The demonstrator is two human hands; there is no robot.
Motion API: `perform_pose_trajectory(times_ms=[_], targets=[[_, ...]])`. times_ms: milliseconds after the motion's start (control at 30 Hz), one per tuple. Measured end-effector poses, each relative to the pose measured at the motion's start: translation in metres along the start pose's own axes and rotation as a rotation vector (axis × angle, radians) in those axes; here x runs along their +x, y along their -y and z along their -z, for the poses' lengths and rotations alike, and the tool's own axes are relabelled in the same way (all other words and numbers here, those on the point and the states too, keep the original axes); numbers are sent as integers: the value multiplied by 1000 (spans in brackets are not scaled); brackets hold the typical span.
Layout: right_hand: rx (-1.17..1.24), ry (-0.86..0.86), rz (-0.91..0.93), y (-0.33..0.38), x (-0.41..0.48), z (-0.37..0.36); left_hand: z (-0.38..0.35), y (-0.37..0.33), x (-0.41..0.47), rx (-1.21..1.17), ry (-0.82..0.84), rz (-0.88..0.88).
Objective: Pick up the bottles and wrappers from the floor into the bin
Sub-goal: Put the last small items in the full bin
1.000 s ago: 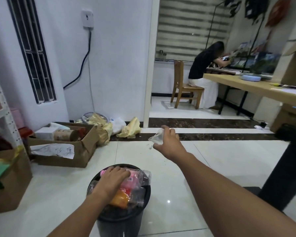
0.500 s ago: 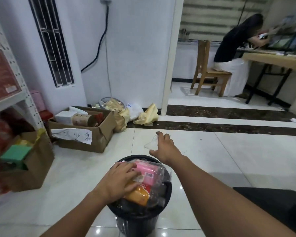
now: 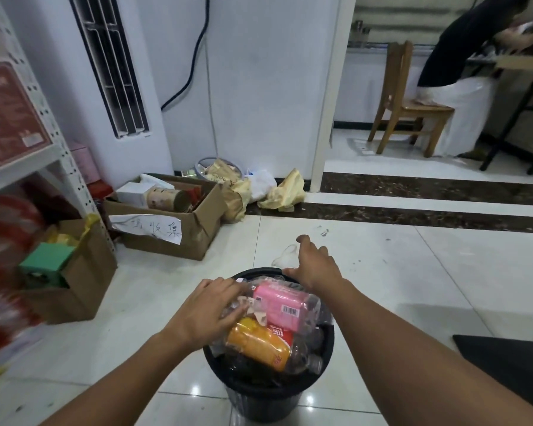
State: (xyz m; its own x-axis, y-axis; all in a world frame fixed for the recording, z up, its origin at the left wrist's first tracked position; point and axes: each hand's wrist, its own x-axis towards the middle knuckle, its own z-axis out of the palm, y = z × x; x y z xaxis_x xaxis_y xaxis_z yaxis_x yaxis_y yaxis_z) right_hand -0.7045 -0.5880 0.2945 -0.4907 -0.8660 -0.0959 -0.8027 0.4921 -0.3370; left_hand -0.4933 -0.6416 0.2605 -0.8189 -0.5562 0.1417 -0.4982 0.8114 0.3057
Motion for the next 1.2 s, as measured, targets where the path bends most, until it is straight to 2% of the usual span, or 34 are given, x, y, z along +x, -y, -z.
perform_pose_trajectory(times_ms=[233, 433, 767, 933, 1067, 1200], targets=[[-19, 87, 51, 13, 25, -23, -8, 7, 23, 10, 7, 32], [17, 125, 50, 7, 41, -36, -13, 11, 40, 31, 121, 54], [-109, 195, -75, -10, 52, -56, -1, 19, 53, 23, 78, 37], [-54, 264, -96, -14, 46, -64, 3, 12, 58, 19, 51, 76], [-18, 223, -77, -11, 44, -61, 1, 8, 58, 33, 80, 82], [-162, 177, -99, -8, 44, -56, 3, 6, 60, 37, 79, 75]])
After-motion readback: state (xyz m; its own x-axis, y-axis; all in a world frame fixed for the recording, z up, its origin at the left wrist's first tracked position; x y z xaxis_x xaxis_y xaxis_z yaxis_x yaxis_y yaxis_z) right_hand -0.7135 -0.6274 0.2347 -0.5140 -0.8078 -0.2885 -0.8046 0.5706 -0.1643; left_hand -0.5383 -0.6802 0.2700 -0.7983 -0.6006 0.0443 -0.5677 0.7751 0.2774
